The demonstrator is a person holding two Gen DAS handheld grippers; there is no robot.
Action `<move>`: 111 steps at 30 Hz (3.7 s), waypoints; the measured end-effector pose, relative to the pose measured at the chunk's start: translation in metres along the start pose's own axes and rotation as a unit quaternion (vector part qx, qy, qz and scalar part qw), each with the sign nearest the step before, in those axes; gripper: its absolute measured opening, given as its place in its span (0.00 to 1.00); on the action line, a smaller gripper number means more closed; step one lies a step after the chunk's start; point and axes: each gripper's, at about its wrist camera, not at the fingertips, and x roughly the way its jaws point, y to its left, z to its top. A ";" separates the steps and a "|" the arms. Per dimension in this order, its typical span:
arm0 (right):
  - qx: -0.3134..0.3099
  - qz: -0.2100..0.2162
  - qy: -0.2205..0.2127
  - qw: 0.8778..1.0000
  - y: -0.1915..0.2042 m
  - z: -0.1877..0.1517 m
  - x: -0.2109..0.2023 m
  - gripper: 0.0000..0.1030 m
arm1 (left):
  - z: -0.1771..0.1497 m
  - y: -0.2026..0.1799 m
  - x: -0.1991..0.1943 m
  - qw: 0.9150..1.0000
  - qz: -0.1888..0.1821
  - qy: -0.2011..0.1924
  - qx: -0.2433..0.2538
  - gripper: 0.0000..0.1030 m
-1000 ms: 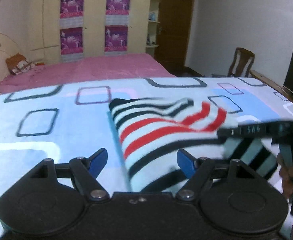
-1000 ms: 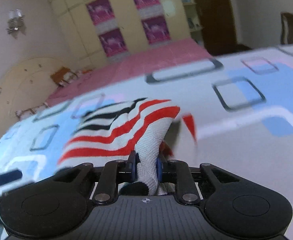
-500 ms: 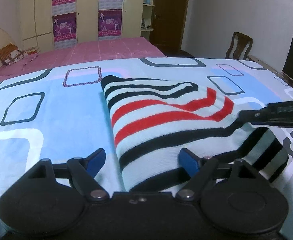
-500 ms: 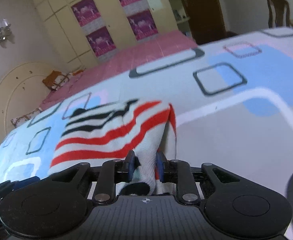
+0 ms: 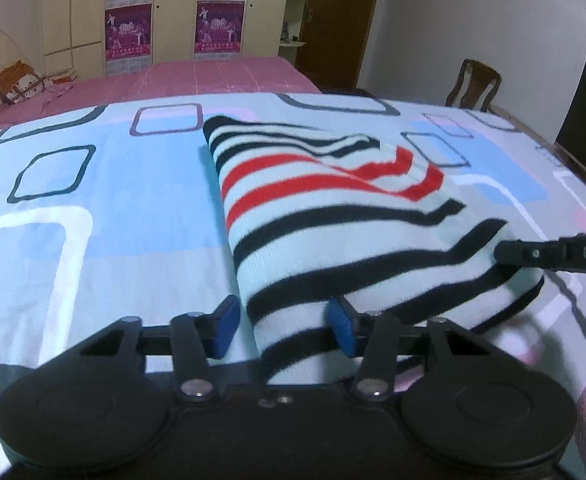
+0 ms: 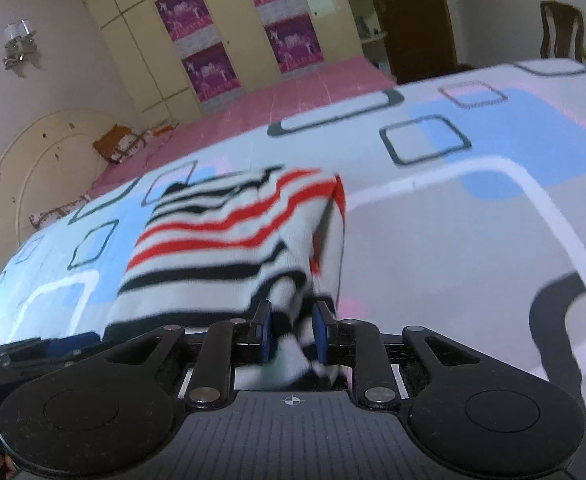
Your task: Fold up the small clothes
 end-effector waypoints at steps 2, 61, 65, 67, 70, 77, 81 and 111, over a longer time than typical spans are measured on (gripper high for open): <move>0.008 -0.014 0.006 1.000 -0.007 -0.006 0.003 0.21 | -0.002 0.000 0.004 1.000 0.001 0.003 0.002 0.39; -0.098 -0.072 -0.014 0.992 0.029 0.103 0.162 0.21 | 0.105 0.017 0.117 0.997 0.073 -0.014 -0.018 0.56; -0.087 -0.090 -0.006 0.992 0.016 0.099 0.174 0.21 | 0.102 0.021 0.122 0.997 0.075 -0.010 -0.027 0.59; -0.091 -0.093 -0.006 0.991 0.015 0.100 0.177 0.21 | 0.103 0.022 0.123 0.997 0.075 -0.007 -0.026 0.62; -0.089 -0.095 -0.013 0.991 0.013 0.097 0.180 0.21 | 0.102 0.025 0.122 0.997 0.073 -0.004 -0.037 0.65; -0.064 -0.076 -0.017 0.995 0.004 0.095 0.174 0.21 | 0.102 0.025 0.122 0.997 0.074 -0.007 -0.033 0.66; -0.048 -0.063 -0.018 0.997 -0.002 0.097 0.170 0.21 | 0.103 0.025 0.120 0.997 0.076 -0.006 -0.034 0.68; -0.117 -0.055 -0.027 0.991 0.018 0.029 0.059 0.21 | 0.045 0.002 0.020 0.997 0.071 -0.034 0.008 0.59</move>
